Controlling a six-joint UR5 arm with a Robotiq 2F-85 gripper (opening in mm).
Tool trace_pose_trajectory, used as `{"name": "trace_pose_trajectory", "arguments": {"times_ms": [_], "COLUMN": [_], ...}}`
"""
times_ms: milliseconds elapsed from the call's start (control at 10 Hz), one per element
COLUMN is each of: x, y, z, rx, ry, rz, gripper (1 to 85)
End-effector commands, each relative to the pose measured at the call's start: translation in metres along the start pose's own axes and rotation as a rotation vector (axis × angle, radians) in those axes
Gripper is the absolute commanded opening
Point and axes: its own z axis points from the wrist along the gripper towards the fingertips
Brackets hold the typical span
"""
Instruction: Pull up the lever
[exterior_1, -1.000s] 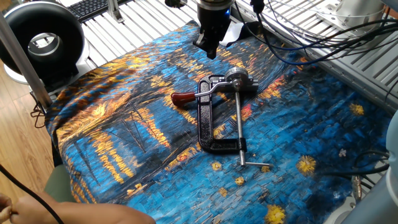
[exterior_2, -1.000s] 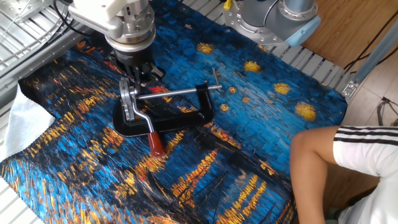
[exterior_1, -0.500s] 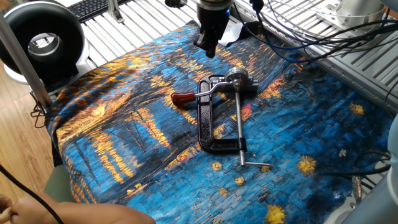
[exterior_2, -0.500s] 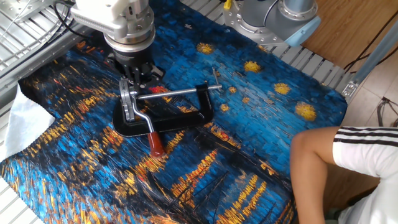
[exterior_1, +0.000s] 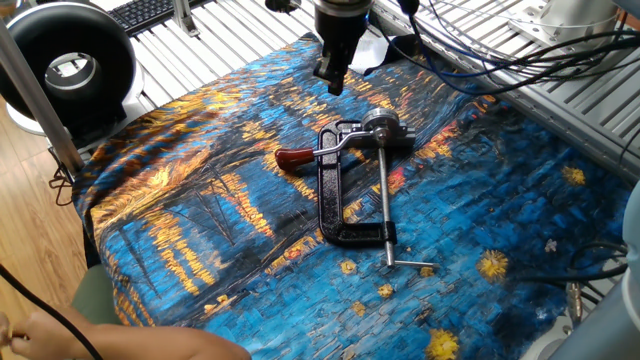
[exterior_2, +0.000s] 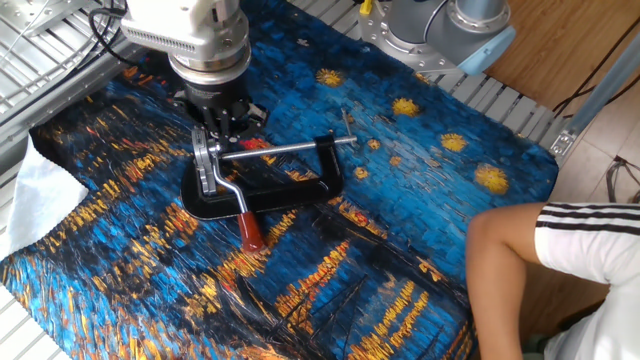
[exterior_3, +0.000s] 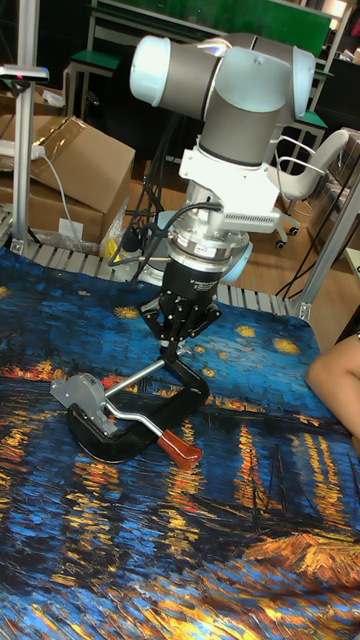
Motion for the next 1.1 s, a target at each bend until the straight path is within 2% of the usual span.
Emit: {"name": "trace_pose_trajectory", "arguments": {"times_ms": [0, 200, 300, 400, 600, 700, 800, 900, 1000], "x": [0.020, 0.050, 0.051, 0.037, -0.011, -0.032, -0.046, -0.051, -0.044], "y": [-0.001, -0.009, -0.009, -0.005, 0.014, 0.019, 0.021, 0.024, 0.018], "z": [-0.019, -0.040, -0.042, -0.036, -0.009, 0.009, 0.027, 0.037, 0.032], "rx": [-0.022, -0.012, -0.013, -0.016, -0.054, -0.050, -0.039, -0.030, -0.011], "ry": [0.008, 0.005, -0.003, -0.010, -0.050, -0.070, -0.085, -0.091, -0.073], "rz": [-0.041, -0.063, -0.075, -0.082, -0.086, -0.094, -0.100, -0.092, -0.094], "gripper": [1.0, 1.0, 1.0, 1.0, 1.0, 1.0, 1.0, 1.0, 1.0]}}
